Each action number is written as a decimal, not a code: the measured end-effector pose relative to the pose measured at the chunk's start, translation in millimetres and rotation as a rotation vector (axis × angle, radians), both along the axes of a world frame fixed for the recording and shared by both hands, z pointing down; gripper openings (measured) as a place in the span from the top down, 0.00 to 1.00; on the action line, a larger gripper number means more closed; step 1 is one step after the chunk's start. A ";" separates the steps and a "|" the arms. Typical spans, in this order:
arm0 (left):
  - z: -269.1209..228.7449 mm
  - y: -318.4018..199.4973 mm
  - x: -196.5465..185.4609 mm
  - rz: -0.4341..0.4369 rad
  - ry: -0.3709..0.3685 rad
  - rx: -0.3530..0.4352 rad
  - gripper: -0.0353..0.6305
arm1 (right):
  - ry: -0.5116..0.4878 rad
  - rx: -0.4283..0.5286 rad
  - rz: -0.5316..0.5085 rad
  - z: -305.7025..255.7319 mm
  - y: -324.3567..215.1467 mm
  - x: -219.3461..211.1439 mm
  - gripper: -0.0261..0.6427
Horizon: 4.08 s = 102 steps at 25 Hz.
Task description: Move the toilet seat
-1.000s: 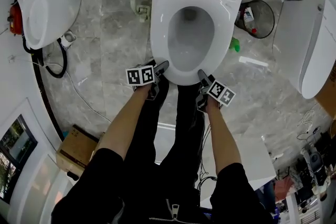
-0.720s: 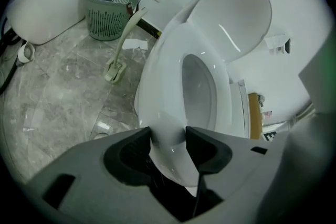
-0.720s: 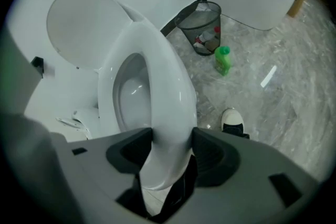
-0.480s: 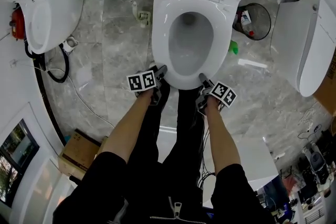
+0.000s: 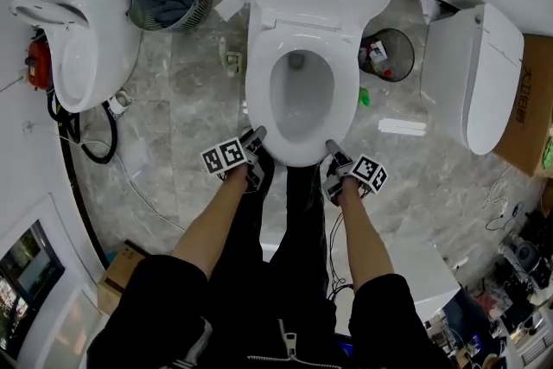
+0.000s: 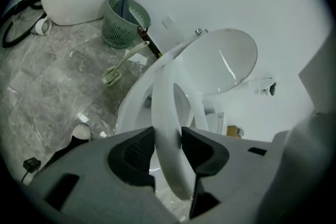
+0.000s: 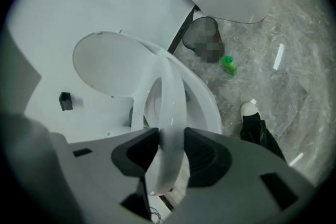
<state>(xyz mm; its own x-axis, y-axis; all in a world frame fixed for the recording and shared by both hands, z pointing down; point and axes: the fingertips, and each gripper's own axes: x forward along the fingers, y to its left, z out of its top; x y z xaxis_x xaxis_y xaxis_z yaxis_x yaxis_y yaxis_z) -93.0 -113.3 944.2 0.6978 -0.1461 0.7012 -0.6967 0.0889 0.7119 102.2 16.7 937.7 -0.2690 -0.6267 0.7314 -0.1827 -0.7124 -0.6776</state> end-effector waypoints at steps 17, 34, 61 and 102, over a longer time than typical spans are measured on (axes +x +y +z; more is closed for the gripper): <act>-138.9 -78.8 39.3 -0.196 0.252 -0.061 0.71 | 0.042 0.167 0.423 -141.9 -73.3 56.1 0.74; -203.9 -166.4 88.7 -0.354 0.383 -0.030 0.67 | -0.088 0.383 0.438 -206.7 -169.8 109.1 0.69; -227.9 -355.8 185.4 -0.677 0.374 0.073 0.63 | -0.205 0.456 0.442 -232.6 -358.7 216.7 0.63; -443.5 -208.7 92.5 0.473 0.012 1.192 0.95 | 1.189 0.675 -0.550 -462.9 -253.9 37.5 0.96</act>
